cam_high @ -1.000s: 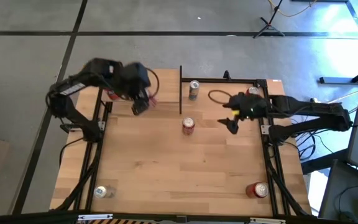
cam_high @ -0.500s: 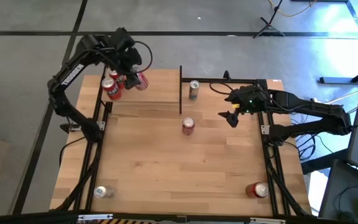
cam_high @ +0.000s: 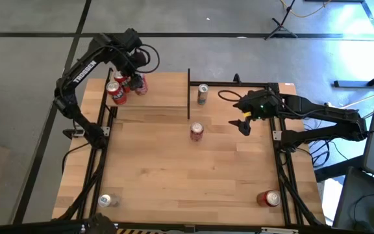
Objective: Place canned beverage on shelf
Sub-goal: Put the bottom red-white soda can on the shelf
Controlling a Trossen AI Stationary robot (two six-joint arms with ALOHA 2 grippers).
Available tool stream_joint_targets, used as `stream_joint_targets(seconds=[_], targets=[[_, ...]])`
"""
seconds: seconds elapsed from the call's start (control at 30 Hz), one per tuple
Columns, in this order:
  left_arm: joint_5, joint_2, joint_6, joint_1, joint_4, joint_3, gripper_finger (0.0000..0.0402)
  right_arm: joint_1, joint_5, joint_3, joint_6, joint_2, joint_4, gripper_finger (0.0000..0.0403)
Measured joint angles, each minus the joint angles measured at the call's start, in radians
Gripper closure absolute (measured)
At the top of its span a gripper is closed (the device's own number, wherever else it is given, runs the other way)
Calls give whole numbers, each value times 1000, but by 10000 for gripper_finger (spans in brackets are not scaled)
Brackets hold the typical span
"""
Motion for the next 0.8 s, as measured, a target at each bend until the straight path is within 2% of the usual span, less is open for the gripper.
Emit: stream_joint_targets(seconds=[0.43,0.63,0.8], targets=[[-8,-1,73,45,49,-108,135,0,-8,0,-39,45,7,36],[-1,-2,90,45,87,-117,135,0,-17,0,-39,61,7,36],[-8,-2,101,59,89,-118,115,0,-27,0,-38,61,14,36]])
